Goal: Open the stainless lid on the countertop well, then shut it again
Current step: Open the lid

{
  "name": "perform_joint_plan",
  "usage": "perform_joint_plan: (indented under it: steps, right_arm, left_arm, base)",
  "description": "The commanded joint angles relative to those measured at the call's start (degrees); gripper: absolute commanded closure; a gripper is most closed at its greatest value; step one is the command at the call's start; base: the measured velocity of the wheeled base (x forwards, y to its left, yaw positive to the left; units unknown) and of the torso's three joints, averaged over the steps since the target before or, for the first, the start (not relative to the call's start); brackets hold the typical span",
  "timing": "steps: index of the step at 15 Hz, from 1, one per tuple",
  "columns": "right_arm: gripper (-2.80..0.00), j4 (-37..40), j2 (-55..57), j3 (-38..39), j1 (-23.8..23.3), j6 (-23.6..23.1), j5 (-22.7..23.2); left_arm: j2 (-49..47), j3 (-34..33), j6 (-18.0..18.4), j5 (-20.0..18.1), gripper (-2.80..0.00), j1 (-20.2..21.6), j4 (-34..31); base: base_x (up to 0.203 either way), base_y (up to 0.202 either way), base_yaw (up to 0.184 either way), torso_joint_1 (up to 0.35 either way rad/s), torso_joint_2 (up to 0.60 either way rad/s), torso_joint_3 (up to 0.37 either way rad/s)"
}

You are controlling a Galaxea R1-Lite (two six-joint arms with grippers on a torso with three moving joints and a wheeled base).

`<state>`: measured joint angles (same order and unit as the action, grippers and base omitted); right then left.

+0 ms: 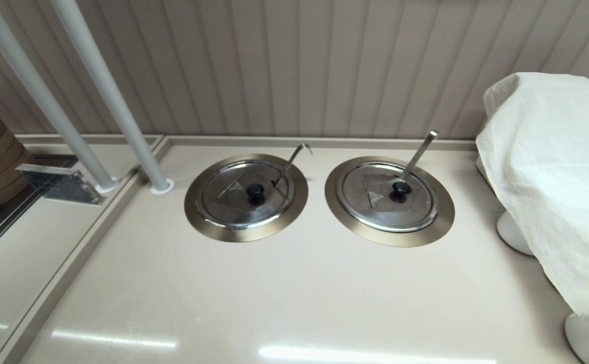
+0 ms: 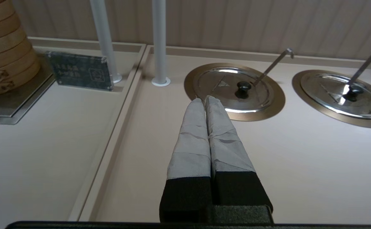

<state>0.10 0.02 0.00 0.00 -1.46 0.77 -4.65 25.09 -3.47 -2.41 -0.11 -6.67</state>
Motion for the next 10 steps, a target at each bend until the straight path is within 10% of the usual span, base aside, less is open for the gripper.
perform_joint_plan:
  steps: [1,10]
  right_arm:
    - [-2.80,-0.01,-0.02,0.00,0.00,-0.03,0.02]
    - [-2.80,-0.01,-0.02,0.00,0.00,-0.03,0.02]
  left_arm:
    - [-8.22,6.73,-0.05,-1.41,0.00,0.01,-1.59]
    - [-52.67,28.11,-0.39,-6.45,0.00,-0.72,-0.30]
  base:
    - [0.000,0.000,0.000,0.000,0.00,0.000]
    - [0.000,0.000,0.000,0.000,0.00,0.000]
